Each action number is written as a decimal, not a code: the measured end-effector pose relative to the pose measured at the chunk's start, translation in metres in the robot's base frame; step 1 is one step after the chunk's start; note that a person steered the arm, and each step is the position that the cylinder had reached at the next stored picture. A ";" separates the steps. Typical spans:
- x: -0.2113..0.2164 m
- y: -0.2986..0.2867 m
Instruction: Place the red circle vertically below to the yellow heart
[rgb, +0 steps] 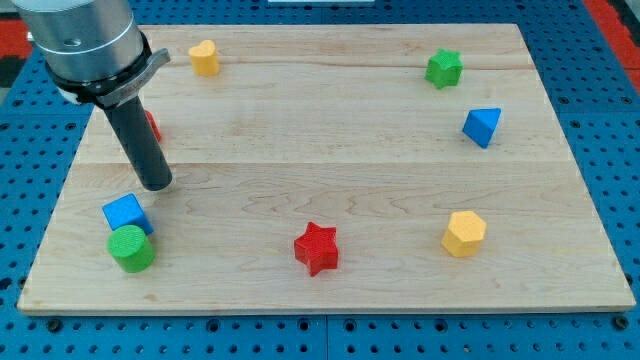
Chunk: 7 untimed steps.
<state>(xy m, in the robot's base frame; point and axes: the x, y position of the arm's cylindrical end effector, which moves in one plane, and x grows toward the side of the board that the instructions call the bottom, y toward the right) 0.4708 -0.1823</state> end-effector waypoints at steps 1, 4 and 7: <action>-0.006 0.006; -0.124 0.037; -0.131 -0.064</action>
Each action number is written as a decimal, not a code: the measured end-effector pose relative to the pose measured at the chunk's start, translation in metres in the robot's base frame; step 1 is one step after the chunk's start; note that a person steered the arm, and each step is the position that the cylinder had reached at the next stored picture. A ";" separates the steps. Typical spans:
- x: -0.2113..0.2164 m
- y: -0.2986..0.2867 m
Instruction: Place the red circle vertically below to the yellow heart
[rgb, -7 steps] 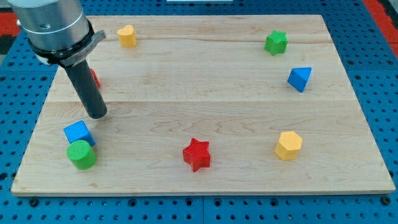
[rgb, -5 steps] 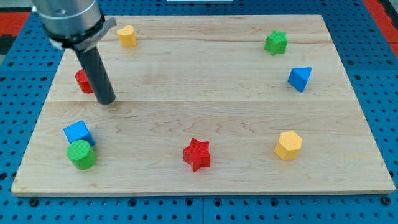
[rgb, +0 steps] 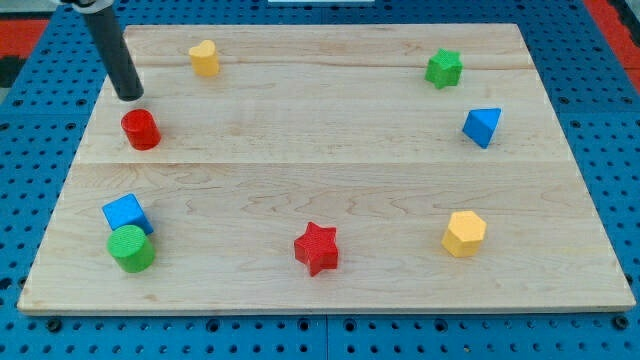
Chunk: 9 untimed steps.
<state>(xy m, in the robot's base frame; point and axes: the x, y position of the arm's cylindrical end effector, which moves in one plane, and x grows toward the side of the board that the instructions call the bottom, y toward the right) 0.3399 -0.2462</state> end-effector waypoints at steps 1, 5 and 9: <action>0.026 0.000; 0.130 0.062; 0.130 0.046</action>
